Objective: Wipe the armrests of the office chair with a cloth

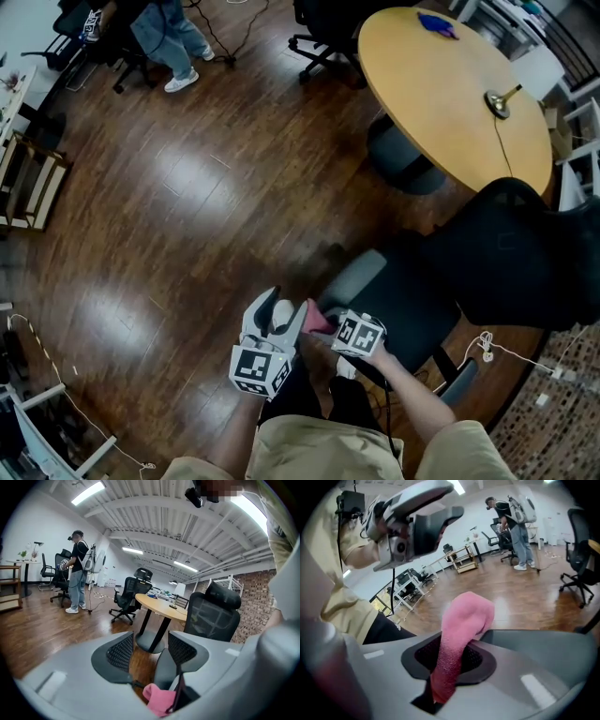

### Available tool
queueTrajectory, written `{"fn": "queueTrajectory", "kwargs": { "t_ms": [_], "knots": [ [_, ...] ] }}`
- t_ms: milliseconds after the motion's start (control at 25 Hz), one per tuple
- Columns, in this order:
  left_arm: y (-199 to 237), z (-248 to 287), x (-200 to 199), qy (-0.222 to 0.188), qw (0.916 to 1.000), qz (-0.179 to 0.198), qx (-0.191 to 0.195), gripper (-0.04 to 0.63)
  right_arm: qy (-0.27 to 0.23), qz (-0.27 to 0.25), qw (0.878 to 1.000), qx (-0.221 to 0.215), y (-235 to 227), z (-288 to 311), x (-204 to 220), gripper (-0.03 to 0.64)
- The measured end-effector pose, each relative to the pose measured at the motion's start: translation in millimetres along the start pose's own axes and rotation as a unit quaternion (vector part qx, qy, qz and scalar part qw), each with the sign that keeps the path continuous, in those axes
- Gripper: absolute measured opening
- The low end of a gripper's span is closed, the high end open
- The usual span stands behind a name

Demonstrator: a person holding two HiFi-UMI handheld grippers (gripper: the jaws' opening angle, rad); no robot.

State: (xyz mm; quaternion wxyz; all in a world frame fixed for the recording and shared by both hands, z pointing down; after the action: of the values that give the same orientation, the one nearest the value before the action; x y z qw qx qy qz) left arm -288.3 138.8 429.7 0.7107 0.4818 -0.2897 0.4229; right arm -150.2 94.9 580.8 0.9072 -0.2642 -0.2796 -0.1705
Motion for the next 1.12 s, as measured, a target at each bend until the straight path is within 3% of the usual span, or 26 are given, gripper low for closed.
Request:
{"fn": "queueTrajectory", "kwargs": {
  "t_ms": [120, 320, 680, 800, 920, 1120],
  "knots": [
    [-4, -3, 6, 0.008, 1.0000, 0.000, 0.002, 0.212, 0.007, -0.013, 1.000, 0.023, -2, 0, 12, 0.067],
    [-8, -1, 8, 0.008, 0.9999, -0.004, 0.008, 0.212, 0.009, 0.022, 0.996, 0.091, -57, -55, 42, 0.067],
    [2, -2, 3, 0.011, 0.9999, 0.001, 0.008, 0.212, 0.037, 0.112, 0.981, 0.153, -138, -129, 72, 0.067],
    [6, -7, 1, 0.006, 0.9999, 0.004, 0.007, 0.212, 0.035, 0.148, 0.968, 0.198, -154, -149, 83, 0.067],
    [8, -8, 1, 0.005, 1.0000, 0.005, 0.006, 0.212, 0.018, 0.190, 0.959, 0.210, -166, -159, 89, 0.067],
    [2, -6, 0, -0.001, 0.9999, 0.003, 0.011, 0.212, 0.063, 0.204, 0.933, 0.290, -181, -180, 87, 0.067]
  ]
}}
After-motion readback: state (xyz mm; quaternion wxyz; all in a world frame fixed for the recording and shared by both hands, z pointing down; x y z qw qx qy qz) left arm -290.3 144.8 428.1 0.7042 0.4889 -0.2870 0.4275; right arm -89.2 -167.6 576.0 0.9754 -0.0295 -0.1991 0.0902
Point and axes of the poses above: the fingertips, and each gripper's own axes: z forward along the fingers, y to its left, x out of its underside, the point moved 8 cm from there along -z, backward along the fingers, and after that the axes turned 7 degrees about -z, right-handed, at the moved point
